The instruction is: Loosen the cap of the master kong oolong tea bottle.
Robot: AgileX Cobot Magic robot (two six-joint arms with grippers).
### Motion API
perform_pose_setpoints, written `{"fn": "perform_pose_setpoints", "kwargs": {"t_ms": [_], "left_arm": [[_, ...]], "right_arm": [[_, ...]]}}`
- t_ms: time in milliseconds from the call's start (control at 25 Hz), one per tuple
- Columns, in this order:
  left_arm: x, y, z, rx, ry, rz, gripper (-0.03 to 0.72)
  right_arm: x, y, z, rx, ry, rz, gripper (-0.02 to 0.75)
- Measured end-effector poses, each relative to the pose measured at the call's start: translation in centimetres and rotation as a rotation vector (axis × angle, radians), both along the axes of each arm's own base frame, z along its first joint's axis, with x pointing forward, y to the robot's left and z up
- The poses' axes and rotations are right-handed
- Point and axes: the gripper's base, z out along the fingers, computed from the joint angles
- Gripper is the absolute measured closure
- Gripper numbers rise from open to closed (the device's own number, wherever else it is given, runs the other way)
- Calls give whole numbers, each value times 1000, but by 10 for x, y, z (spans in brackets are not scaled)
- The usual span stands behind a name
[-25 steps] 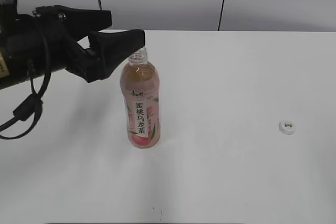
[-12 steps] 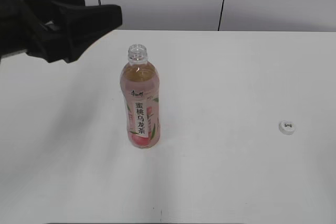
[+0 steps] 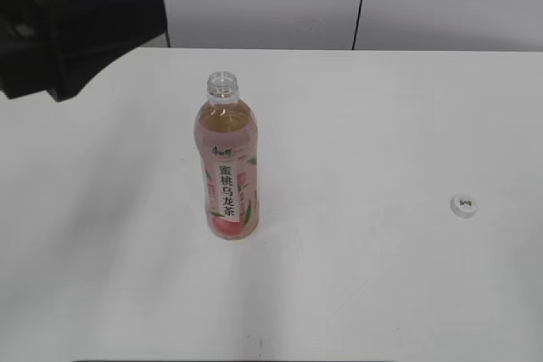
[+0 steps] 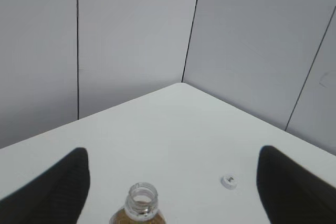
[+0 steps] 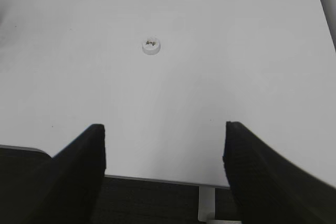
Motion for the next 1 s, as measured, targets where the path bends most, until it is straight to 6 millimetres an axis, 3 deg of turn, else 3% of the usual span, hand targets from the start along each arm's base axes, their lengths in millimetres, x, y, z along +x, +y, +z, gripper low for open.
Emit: {"fn": "perform_pose_setpoints", "kwargs": {"t_ms": [360, 640, 1000], "left_arm": [[-17, -4, -3, 60, 57, -139, 100], [-24, -2, -1, 74, 70, -149, 101], [-14, 2, 14, -109, 32, -29, 101]], "right_arm": [[0, 0, 0, 0, 0, 0, 206], [0, 0, 0, 0, 0, 0, 206], [0, 0, 0, 0, 0, 0, 206]]}}
